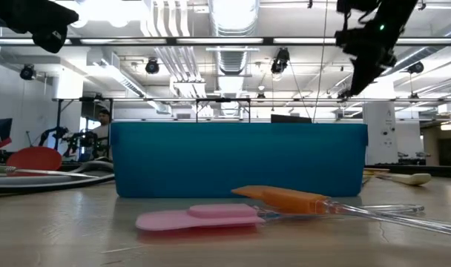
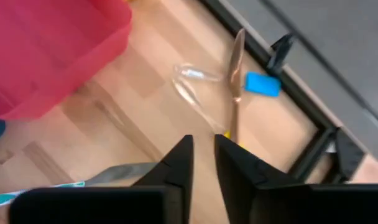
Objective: Pick & Place Kitchen Items
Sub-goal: Put the gold knife into the blue bin
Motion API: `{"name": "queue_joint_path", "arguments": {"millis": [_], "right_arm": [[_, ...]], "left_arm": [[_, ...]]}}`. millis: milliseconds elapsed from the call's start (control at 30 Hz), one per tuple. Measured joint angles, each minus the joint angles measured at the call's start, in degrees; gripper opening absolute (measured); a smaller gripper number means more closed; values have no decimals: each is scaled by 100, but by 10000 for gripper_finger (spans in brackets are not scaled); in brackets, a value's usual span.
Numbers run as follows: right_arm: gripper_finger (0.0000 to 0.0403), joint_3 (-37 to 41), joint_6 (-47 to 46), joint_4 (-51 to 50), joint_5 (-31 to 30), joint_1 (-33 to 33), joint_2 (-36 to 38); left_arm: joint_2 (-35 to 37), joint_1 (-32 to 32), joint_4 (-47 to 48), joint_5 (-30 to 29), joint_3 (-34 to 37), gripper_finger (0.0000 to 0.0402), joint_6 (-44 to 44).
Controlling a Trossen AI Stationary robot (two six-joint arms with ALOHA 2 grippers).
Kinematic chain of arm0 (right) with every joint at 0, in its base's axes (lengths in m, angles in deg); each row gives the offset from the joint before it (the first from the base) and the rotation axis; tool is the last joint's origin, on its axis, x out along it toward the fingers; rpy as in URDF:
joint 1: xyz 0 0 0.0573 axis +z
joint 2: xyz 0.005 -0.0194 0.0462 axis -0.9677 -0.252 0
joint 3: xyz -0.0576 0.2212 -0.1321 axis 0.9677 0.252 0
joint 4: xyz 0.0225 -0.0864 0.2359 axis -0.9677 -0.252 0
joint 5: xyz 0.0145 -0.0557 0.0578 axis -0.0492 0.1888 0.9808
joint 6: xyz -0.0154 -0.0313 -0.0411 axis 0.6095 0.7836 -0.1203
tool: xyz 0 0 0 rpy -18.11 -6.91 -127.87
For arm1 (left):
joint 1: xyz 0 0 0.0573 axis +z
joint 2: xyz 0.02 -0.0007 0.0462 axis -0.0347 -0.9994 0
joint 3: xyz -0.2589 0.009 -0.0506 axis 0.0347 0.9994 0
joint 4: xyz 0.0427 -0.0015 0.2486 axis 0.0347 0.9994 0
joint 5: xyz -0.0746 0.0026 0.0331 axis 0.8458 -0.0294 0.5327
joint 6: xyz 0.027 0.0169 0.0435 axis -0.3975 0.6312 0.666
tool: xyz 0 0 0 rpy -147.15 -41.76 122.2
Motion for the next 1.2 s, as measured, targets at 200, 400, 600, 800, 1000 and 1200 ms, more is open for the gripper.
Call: {"name": "queue_joint_path", "arguments": {"millis": [200, 400, 600, 800, 1000, 1200], "right_arm": [[138, 36, 308, 68, 345, -694, -616], [172, 48, 631, 214, 361, -1313, -1209], [194, 25, 856, 636, 462, -1683, -1720], [198, 25, 1203, 878, 865, -1990, -2222], [181, 9, 1388, 1210, 938, -2356, -2583], [164, 1, 1478, 1273, 977, -2735, -2877]], "left_arm": [[-2, 0, 1, 1, 0, 26, 0], [-2, 0, 2, 1, 0, 26, 2], [-1, 0, -1, 0, 0, 26, 0], [0, 0, -1, -1, 0, 26, 0], [-2, 0, 2, 1, 0, 26, 0], [0, 0, 1, -1, 0, 26, 0]]}}
